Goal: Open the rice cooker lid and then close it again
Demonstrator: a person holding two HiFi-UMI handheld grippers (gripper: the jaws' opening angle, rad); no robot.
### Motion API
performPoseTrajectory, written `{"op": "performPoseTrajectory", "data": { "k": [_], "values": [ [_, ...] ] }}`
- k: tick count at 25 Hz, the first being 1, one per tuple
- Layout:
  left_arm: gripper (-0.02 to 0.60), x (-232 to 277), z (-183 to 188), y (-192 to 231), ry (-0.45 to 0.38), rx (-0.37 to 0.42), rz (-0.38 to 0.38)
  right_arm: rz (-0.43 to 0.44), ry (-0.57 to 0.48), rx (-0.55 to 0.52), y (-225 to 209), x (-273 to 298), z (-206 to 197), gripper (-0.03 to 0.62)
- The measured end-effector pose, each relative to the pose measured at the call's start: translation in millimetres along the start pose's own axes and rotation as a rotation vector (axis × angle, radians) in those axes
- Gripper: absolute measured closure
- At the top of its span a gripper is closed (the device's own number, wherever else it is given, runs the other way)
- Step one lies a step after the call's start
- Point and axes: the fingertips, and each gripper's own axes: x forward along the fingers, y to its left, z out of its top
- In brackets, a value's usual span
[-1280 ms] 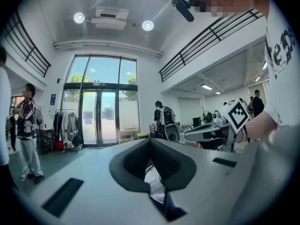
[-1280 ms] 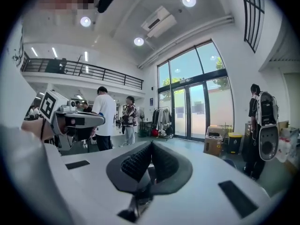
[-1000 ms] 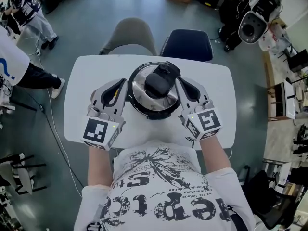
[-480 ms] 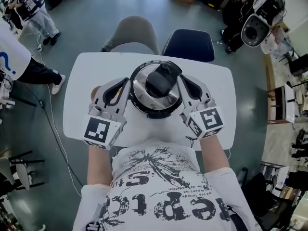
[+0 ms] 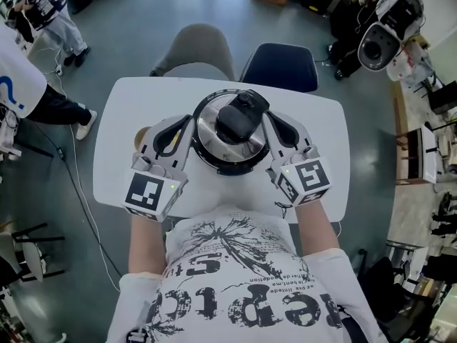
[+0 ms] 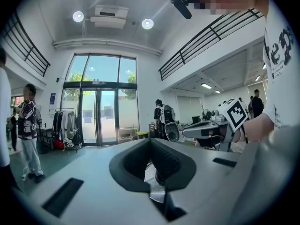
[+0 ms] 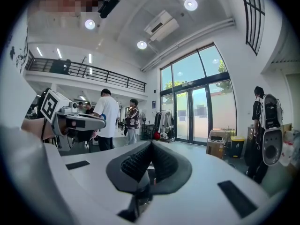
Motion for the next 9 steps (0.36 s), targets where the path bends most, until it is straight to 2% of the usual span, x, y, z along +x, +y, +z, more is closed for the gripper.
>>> {"op": "performPoseTrajectory", "data": {
  "k": [9],
  "values": [
    [0.569, 2.1, 3.0, 7.3, -0.002, -0.007, 0.002, 0.011, 0.031, 0.014, 3.3, 7.7, -0.4, 0.583]
  ]
}}
